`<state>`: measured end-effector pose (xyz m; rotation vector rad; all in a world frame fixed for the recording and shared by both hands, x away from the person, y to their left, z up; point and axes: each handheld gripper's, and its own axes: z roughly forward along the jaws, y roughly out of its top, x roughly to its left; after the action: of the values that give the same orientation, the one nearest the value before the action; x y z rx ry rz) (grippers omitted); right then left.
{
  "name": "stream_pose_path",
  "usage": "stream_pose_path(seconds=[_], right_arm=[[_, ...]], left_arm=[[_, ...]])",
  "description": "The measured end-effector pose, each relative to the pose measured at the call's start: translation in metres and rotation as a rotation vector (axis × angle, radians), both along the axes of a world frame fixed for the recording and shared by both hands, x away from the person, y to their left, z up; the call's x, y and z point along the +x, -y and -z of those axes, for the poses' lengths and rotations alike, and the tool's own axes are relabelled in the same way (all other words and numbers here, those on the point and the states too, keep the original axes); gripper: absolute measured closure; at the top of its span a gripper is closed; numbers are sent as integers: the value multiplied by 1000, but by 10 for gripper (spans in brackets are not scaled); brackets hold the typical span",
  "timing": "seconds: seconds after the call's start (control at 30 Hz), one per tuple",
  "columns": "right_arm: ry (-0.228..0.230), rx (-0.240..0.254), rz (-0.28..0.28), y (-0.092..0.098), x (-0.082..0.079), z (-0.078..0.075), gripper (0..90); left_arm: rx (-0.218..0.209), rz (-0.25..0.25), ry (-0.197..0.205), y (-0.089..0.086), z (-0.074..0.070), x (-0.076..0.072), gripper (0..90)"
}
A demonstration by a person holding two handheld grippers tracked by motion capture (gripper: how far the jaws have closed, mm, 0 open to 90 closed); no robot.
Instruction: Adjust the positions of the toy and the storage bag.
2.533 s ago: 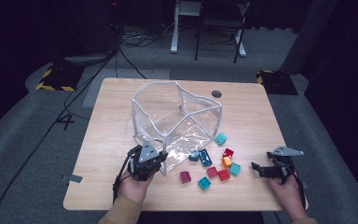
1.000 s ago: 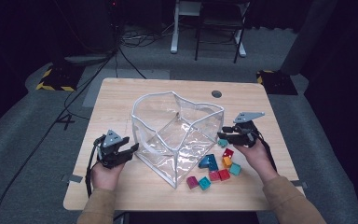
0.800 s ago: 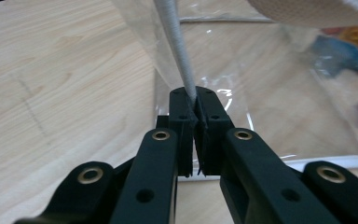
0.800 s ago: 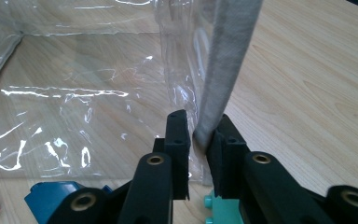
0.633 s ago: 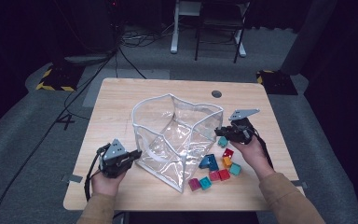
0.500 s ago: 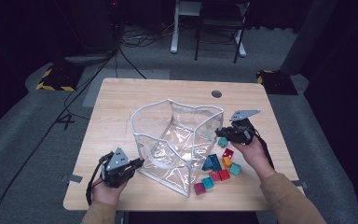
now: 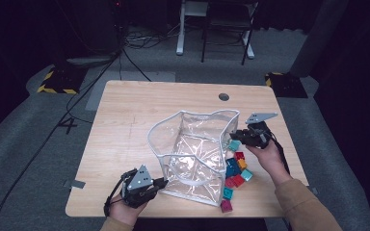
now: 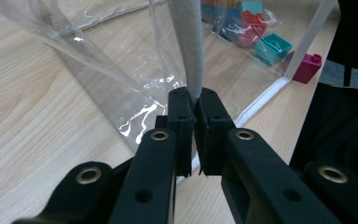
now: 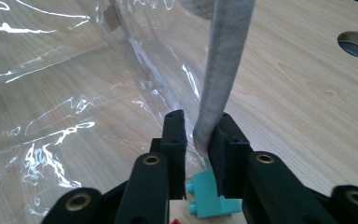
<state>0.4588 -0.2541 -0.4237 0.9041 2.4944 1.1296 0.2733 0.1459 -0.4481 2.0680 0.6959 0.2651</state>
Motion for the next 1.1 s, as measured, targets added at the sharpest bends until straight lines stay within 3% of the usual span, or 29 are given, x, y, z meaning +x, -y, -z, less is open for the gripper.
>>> stream_pose_path(seconds=[0.13,0.27,0.4,0.53,0.83,1.0,1.1], right_arm=[[-7,52,12,7,-6,-2,596],[4,72,24,20,-14,-2,529],[-14,83,58,33,-19,1,479],[-46,66,75,38,-18,11,448],[-83,-19,89,30,-10,33,423],[-87,-61,83,23,-4,43,419],[-97,-74,86,19,-1,48,419]], left_arm=[[-12,-29,-9,-9,0,0,563],[2,-62,6,-23,3,-5,433],[22,-96,15,-37,8,-10,397],[91,-178,14,-48,19,-5,385],[179,-341,-47,-68,44,17,380],[223,-369,-57,-72,51,22,371],[212,-372,-67,-75,55,25,371]])
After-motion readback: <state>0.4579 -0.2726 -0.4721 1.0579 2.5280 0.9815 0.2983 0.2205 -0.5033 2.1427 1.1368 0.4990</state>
